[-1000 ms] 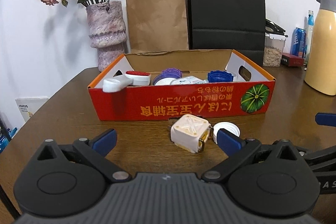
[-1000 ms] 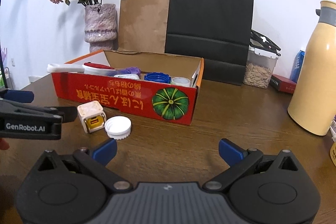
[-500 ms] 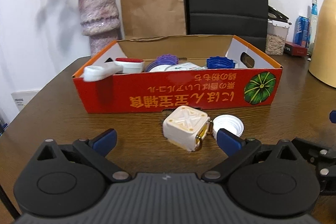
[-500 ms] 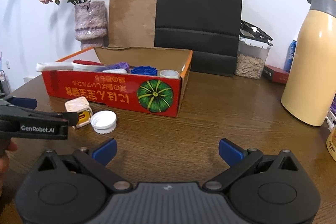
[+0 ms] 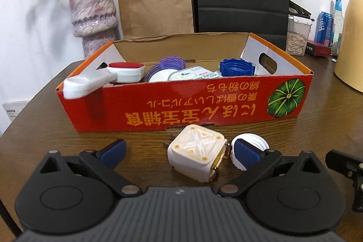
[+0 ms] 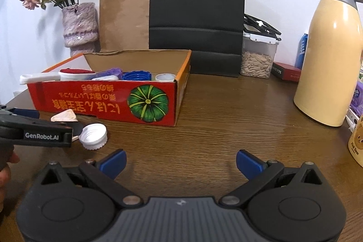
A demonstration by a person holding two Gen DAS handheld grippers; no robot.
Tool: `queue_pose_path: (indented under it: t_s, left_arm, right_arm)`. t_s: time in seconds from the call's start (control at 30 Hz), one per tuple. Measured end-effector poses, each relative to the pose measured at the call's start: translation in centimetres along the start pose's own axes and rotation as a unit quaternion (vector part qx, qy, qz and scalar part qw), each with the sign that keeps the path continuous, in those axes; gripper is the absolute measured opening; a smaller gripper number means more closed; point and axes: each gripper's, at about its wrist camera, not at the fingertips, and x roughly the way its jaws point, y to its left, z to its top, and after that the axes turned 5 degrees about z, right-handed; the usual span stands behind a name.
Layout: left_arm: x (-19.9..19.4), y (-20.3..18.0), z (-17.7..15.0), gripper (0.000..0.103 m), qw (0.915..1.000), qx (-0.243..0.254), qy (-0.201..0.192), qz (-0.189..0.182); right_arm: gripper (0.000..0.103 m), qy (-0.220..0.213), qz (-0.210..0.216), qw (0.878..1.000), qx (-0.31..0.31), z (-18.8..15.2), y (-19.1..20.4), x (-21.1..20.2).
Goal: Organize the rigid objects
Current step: 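Grasp the cream square block with the left tool while the right tool grasps the white screw cap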
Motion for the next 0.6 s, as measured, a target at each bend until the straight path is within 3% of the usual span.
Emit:
queue_pose_path:
  t_s: [0.07, 0.13, 0.23, 0.6]
  left_arm:
    - [0.2, 0.0, 0.1, 0.098, 1.0, 0.0, -0.001, -0.008]
    - [0.4, 0.0, 0.2, 0.083, 0.9998, -0.002, 0.002, -0.02]
    - [0.5, 0.2, 0.3, 0.069, 0.999, -0.004, 0.006, -0.045]
    - [-0.6, 0.8, 0.2, 0.067, 0.9996, -0.006, 0.0, -0.028]
  right_arm:
    - [0.103, 0.0, -0.002, 1.0, 0.001, 0.0, 0.0, 0.2]
    - [0.103, 0.002, -0.003, 1.0, 0.002, -0.1, 0.1, 0.3]
    - [0.103, 0.004, -0.002, 1.0, 0.006, -0.1, 0.0, 0.4]
    - [0.103, -0.008, -0.015, 0.999, 0.029, 0.0, -0.1, 0.4]
